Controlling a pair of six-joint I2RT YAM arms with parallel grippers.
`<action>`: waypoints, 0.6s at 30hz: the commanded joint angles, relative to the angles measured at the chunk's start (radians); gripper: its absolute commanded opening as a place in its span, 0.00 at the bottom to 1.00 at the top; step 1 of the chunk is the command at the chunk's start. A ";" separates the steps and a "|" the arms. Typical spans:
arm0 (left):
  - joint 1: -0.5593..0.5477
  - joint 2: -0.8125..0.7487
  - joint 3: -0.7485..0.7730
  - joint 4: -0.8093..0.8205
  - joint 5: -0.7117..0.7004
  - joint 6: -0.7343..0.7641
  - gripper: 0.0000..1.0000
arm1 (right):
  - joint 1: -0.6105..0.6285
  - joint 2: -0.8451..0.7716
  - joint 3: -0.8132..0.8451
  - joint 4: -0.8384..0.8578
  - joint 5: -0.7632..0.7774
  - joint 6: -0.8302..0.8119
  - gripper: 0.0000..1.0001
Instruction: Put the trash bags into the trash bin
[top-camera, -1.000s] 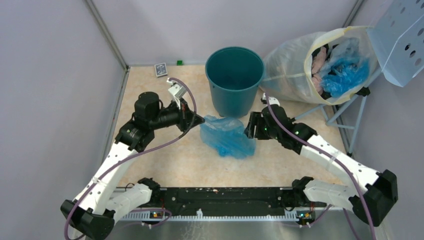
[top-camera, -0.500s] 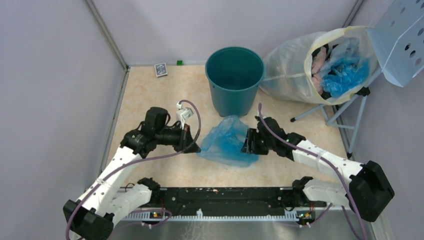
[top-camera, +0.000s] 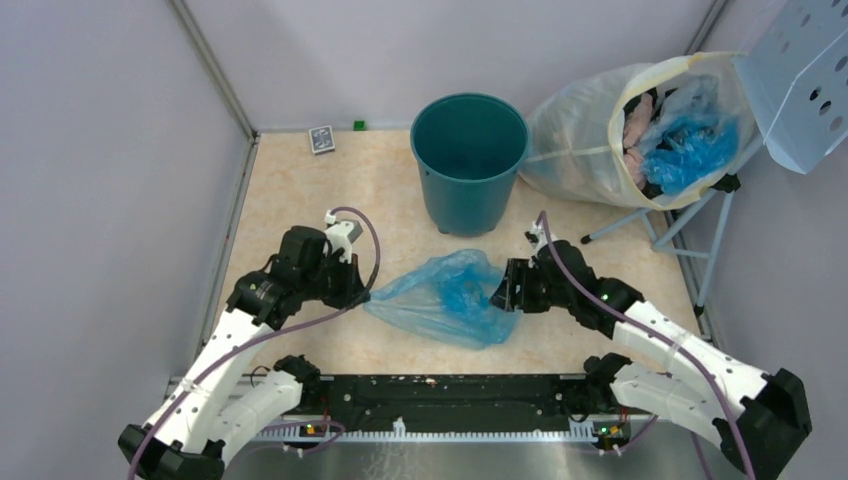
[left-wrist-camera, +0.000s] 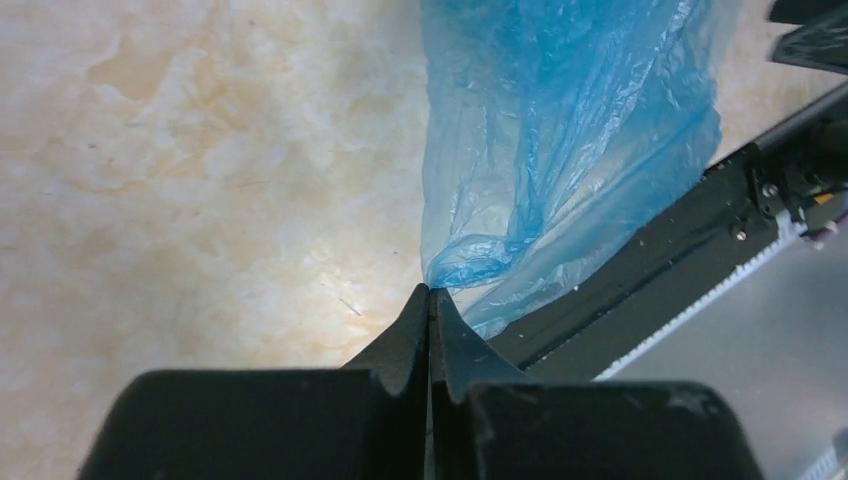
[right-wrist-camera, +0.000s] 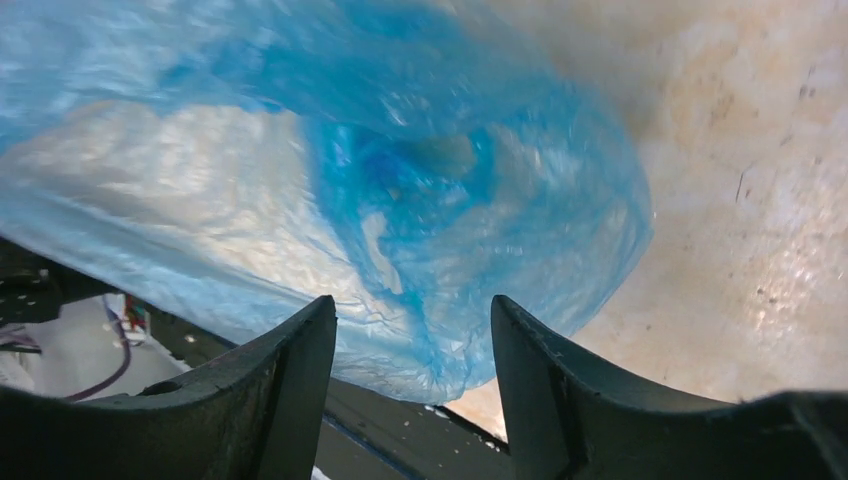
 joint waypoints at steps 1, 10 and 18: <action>0.038 0.024 0.034 0.007 -0.073 0.043 0.00 | -0.052 -0.051 0.101 0.052 -0.024 -0.098 0.59; 0.081 0.122 0.119 0.055 -0.082 0.073 0.00 | -0.417 0.084 0.117 0.106 -0.298 -0.112 0.59; 0.141 0.234 0.122 0.114 -0.020 0.013 0.00 | -0.469 0.150 -0.068 0.328 -0.507 -0.085 0.59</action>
